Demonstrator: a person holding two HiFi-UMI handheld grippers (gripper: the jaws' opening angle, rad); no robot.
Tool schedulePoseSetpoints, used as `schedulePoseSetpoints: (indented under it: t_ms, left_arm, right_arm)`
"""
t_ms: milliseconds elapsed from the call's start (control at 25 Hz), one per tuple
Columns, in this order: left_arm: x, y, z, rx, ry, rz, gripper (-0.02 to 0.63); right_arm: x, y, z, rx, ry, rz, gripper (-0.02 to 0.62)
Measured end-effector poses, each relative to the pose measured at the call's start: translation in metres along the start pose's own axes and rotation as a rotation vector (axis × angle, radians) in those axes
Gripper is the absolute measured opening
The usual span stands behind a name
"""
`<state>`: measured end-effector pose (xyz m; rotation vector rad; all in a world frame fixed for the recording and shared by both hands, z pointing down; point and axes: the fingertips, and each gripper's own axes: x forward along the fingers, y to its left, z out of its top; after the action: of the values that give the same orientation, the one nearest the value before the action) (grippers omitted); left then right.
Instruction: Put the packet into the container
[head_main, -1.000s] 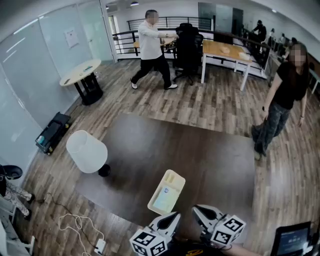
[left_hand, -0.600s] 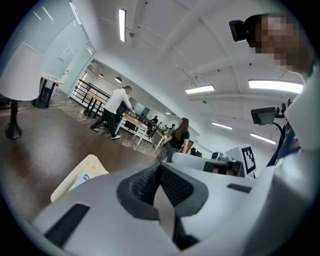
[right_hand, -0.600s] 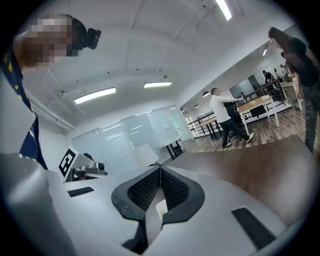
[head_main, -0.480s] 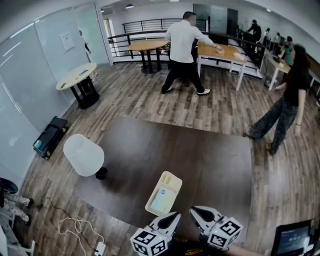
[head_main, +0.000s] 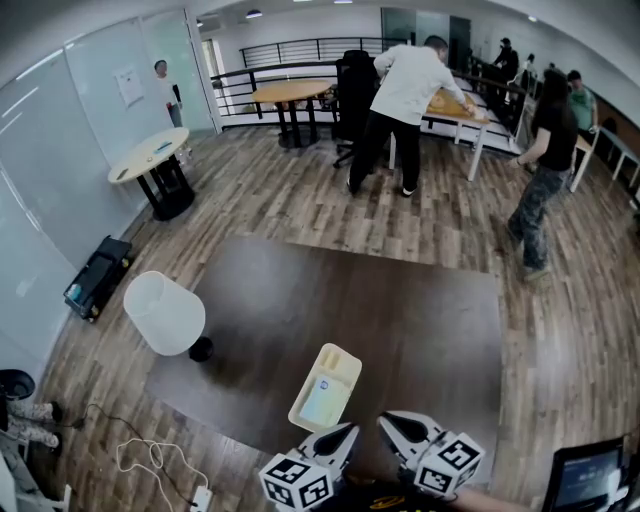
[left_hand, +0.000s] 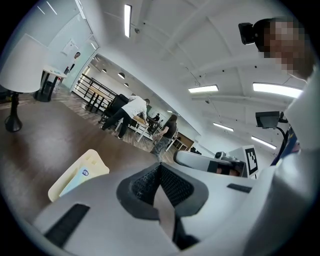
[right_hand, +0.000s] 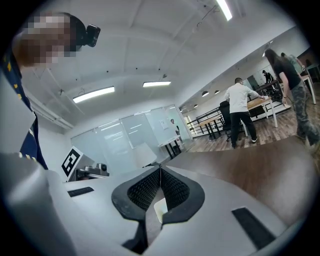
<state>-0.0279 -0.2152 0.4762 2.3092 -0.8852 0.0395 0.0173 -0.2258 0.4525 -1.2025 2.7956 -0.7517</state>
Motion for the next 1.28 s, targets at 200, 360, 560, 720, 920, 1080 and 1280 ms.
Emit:
schedulePoseSetpoints:
  t_ms: [200, 360, 560, 720, 920, 1080, 1280]
  left_arm:
    - [0.002, 0.006, -0.002, -0.010, 0.004, 0.001, 0.000]
    - [0.003, 0.001, 0.000, -0.011, 0.004, 0.005, 0.000]
    - [0.000, 0.001, -0.002, -0.004, -0.004, 0.007, 0.000]
    - [0.002, 0.001, -0.003, 0.014, -0.013, 0.013, 0.000]
    - [0.000, 0.002, -0.002, 0.015, -0.011, 0.011, 0.000]
    - [0.000, 0.002, -0.003, 0.003, -0.008, 0.010, 0.000]
    - [0.001, 0.000, -0.008, -0.003, -0.003, 0.010, 0.000]
  right_arm:
    - [0.006, -0.002, -0.004, -0.011, 0.008, -0.001, 0.011]
    - [0.000, -0.002, 0.000, -0.011, 0.011, -0.002, 0.011]
    - [-0.002, -0.004, 0.000, -0.026, -0.006, -0.016, 0.011]
    - [-0.004, -0.007, -0.001, -0.032, -0.019, -0.015, 0.011]
    - [0.000, -0.002, -0.001, -0.044, -0.013, -0.009, 0.011]
    - [0.001, 0.001, -0.003, -0.049, -0.007, 0.000, 0.011]
    - [-0.002, 0.003, -0.006, -0.054, -0.003, 0.008, 0.011]
